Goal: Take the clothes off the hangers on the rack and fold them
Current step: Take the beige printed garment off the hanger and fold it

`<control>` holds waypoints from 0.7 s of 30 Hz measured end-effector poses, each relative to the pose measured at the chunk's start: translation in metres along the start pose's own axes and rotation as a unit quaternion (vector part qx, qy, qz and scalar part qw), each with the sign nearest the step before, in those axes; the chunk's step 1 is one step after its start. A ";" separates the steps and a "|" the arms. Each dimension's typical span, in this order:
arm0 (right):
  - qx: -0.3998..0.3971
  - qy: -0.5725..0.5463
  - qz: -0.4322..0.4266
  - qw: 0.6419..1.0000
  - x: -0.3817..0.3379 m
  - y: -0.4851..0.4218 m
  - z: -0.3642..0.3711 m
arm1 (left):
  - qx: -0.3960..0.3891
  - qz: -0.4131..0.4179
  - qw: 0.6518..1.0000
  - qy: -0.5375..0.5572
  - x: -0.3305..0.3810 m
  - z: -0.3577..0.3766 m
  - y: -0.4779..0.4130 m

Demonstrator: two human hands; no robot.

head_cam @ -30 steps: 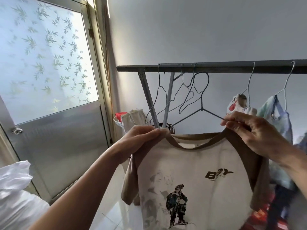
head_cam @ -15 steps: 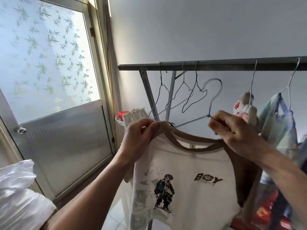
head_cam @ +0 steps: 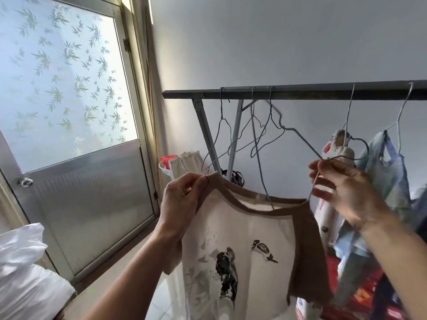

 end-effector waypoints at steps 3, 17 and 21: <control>-0.007 -0.098 0.012 0.995 0.000 -0.002 0.006 | -0.027 -0.031 0.995 0.092 0.005 0.012 0.004; 0.103 0.072 -0.033 0.991 -0.008 -0.012 0.026 | -0.056 -0.059 0.993 0.088 -0.018 0.016 -0.005; 0.106 0.109 -0.002 0.988 -0.009 -0.039 0.034 | -0.060 -0.053 0.992 0.093 -0.018 0.017 -0.010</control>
Point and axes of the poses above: each hand's wrist, its own y-axis away from the middle knuckle, its own z-axis out of the palm, x = y × z, the point moved 5 cm from there along -y, towards the middle knuckle, and after that the axes turned 2 degrees about z, right-handed, at the moved point
